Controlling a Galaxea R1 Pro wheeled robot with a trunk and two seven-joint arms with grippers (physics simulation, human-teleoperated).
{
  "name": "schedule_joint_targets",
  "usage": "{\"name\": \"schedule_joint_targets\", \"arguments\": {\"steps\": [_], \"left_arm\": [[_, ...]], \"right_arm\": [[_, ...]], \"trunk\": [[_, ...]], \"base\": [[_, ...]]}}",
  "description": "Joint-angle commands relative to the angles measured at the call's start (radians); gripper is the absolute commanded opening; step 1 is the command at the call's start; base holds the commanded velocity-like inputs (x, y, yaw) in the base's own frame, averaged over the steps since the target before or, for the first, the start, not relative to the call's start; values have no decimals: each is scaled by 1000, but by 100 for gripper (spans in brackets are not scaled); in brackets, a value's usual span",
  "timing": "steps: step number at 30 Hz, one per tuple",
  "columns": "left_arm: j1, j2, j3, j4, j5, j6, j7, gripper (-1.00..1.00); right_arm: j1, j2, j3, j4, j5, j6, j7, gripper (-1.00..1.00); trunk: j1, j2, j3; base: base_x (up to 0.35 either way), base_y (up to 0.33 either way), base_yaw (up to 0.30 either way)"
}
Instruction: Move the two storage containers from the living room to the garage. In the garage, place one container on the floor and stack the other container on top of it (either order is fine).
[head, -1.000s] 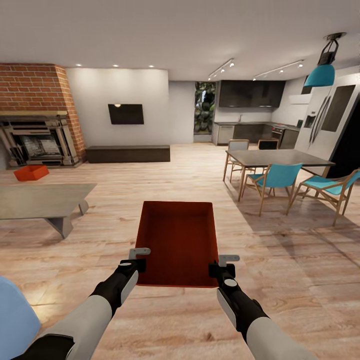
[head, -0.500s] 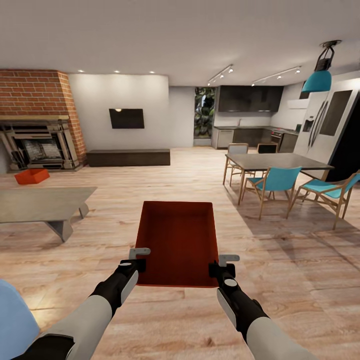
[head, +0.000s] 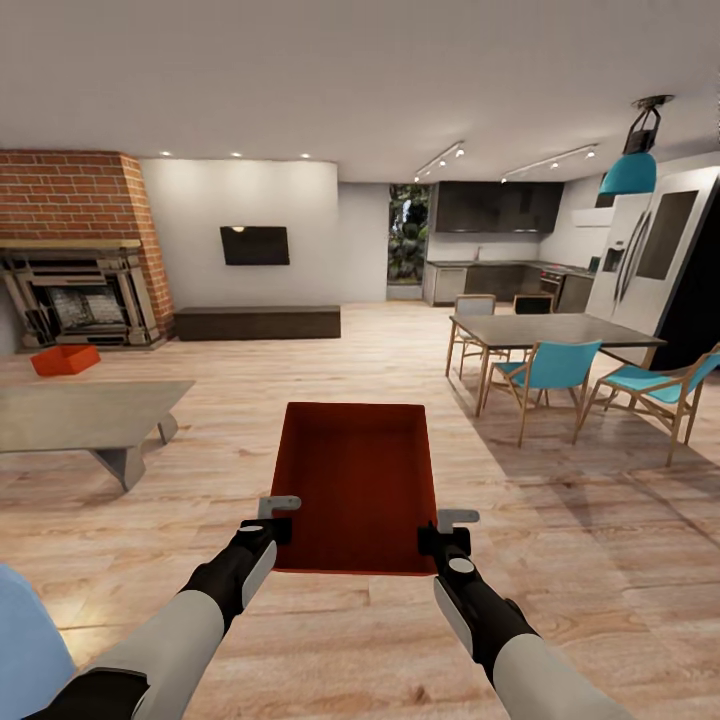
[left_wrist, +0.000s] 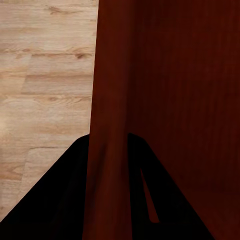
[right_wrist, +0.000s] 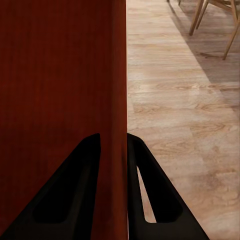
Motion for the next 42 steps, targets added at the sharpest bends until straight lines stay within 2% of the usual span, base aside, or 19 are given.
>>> {"name": "schedule_joint_targets", "arguments": {"steps": [1,23,42], "left_arm": [[0,9,-6,1,10,7,9,-100],[0,8,-7,1,10,7,9,-100],[0,8,-7,1,10,7,10,-100]], "right_arm": [[-2,-2,-40,-8,11,-10,-7,-100],[-2,-2,-40,-7,11,-11,-7,-100],[-2,-3,-40,-7,11,0,-7,-100]], "trunk": [[0,-1,0],[0,-1,35],[0,-1,37]], "base": [[0,0,0],[0,0,0],[0,0,0]]}}
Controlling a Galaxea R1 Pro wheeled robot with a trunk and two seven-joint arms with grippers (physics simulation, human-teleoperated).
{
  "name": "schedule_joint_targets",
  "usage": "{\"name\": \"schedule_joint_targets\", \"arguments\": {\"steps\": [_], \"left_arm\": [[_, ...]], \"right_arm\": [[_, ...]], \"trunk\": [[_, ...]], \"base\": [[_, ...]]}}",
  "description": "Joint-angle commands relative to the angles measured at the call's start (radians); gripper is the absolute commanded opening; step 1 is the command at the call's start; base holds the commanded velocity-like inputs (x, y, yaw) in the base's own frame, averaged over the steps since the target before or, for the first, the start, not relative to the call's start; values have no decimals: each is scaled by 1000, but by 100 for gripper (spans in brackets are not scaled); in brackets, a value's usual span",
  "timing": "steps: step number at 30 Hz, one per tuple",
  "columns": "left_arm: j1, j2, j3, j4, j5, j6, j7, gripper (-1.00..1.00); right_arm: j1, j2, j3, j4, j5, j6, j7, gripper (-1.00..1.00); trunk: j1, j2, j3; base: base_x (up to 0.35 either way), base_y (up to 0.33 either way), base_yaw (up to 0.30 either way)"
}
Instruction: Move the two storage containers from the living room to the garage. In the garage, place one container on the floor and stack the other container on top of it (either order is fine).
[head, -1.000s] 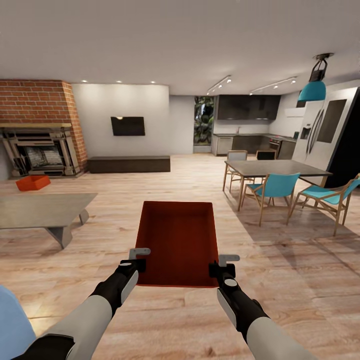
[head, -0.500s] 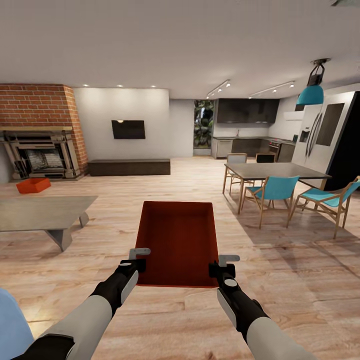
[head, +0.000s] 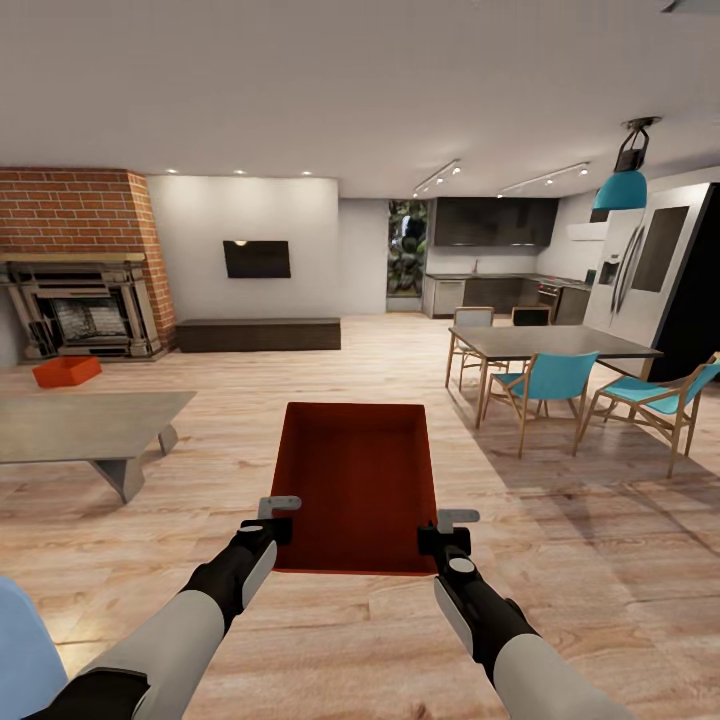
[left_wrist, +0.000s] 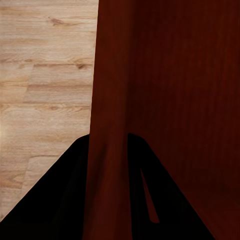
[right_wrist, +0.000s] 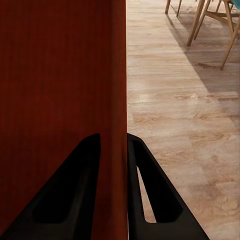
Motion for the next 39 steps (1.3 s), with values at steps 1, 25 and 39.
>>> {"name": "schedule_joint_targets", "arguments": {"steps": [1,25,39], "left_arm": [[0,9,-8,1,10,7,9,-100],[0,9,-8,0,10,7,9,-100],[0,9,-8,1,10,7,9,-100]], "right_arm": [[-2,-2,-43,-4,13,-4,-7,-100],[-2,0,-43,-5,13,-3,-7,-100],[-2,1,-43,-4,15,-5,-19,-100]], "trunk": [[0,-1,-1],[0,-1,-1],[0,-1,-1]], "base": [[0,0,0],[0,0,0],[0,0,-170]]}}
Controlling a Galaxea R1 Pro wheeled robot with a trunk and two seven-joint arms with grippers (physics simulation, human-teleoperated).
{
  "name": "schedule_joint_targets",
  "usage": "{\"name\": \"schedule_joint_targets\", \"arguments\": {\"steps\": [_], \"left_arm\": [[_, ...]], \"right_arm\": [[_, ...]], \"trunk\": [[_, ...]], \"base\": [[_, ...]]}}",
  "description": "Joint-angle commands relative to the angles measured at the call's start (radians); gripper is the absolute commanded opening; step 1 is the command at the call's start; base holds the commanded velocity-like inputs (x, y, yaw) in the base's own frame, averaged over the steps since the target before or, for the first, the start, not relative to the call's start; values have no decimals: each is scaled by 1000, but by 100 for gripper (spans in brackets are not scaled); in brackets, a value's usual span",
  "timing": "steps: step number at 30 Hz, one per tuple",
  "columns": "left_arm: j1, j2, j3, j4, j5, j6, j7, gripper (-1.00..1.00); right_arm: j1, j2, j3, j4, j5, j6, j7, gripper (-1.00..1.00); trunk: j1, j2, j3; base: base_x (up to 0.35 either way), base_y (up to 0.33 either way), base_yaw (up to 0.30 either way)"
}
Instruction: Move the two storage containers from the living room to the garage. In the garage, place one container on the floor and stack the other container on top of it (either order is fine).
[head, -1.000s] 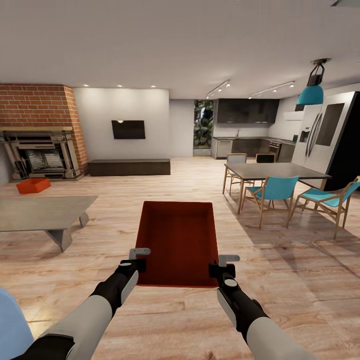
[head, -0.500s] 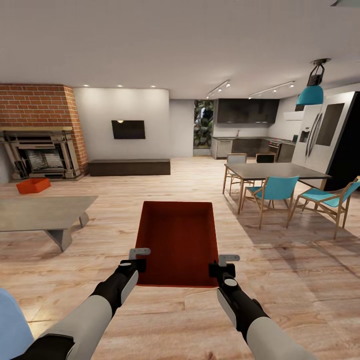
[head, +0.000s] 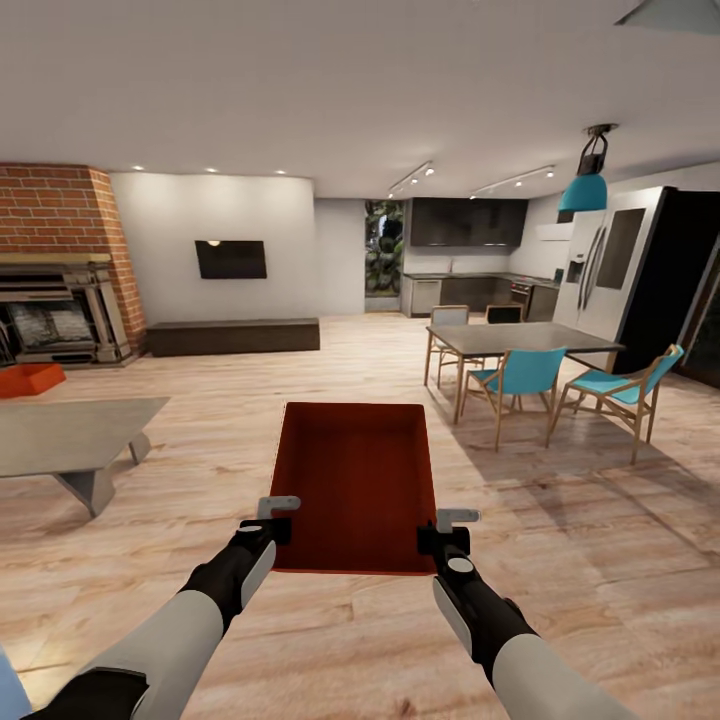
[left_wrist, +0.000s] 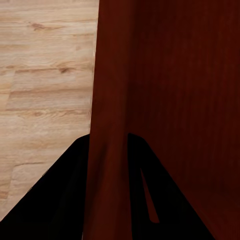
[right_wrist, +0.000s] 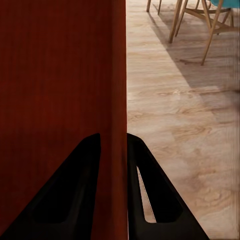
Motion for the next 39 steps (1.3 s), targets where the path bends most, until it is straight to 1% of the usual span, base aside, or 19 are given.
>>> {"name": "schedule_joint_targets", "arguments": {"steps": [1,12,18,25,39], "left_arm": [[0,4,-2,0,0,9,10,-100],[0,4,-2,0,0,9,10,-100],[0,4,-2,-1,0,9,11,-100],[0,4,-2,-1,1,9,10,-100],[0,4,-2,-1,1,8,10,-100]], "right_arm": [[-2,-2,-47,-3,15,-5,-13,-100],[-2,-2,-47,-4,15,-5,-13,-100],[-2,-3,-47,-4,13,-2,-12,-100],[-2,-2,-47,-5,17,-3,-33,-100],[-2,0,-47,-5,15,-6,-46,-100]], "trunk": [[0,-1,-1],[0,-1,-1],[0,-1,-1],[0,-1,-1],[0,-1,1]], "base": [[0,0,-242],[0,0,-234],[0,0,-44],[0,0,-45],[0,0,-228]]}}
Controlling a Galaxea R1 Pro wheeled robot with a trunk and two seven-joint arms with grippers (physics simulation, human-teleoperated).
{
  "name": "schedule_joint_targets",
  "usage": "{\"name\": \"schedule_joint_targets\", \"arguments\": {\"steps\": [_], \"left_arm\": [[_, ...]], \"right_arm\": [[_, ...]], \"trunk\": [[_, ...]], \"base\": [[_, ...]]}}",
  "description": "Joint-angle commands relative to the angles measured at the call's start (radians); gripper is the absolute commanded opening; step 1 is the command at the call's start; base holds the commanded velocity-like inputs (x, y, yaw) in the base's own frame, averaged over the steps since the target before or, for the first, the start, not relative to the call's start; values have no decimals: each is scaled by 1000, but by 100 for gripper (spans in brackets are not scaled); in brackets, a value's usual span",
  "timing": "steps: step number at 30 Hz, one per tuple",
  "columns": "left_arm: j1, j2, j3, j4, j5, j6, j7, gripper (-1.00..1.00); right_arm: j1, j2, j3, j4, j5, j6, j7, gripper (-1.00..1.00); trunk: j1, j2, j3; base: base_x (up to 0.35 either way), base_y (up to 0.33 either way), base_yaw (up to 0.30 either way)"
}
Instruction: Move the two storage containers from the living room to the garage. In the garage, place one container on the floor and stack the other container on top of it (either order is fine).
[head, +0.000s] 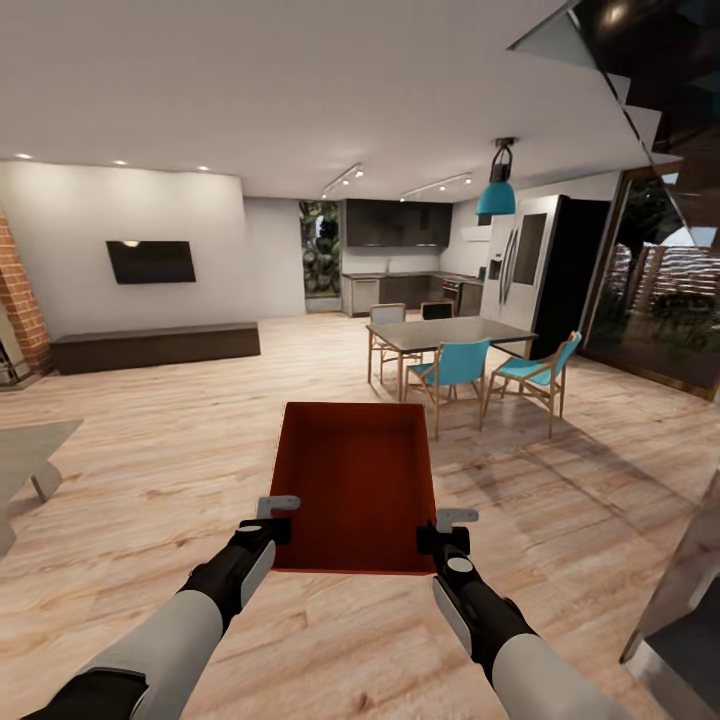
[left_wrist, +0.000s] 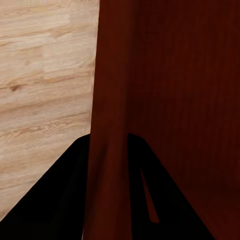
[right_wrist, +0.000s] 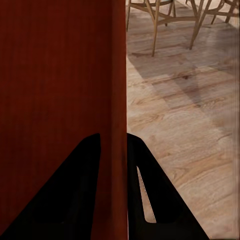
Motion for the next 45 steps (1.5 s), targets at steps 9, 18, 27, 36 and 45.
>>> {"name": "schedule_joint_targets", "arguments": {"steps": [9,18,27,36,45], "left_arm": [[0,2,2,0,-5,10,12,-100],[0,3,2,0,-5,10,12,-100],[0,3,2,0,-5,10,12,-100],[0,3,2,0,-5,10,12,-100],[0,3,2,0,-5,10,12,-100]], "right_arm": [[-2,-2,-48,-3,14,-5,-45,-100],[-2,-2,-48,-3,13,-8,-45,-100],[-2,-1,-48,-2,13,-12,-47,-100],[-2,0,-48,-2,15,-12,-46,-100],[-2,-1,-48,2,15,-12,-46,-100]], "trunk": [[0,-1,3],[0,-1,11],[0,-1,20],[0,-1,28],[0,-1,31]], "base": [[0,0,-242],[0,0,-216],[0,0,-32],[0,0,0],[0,0,-42]]}}
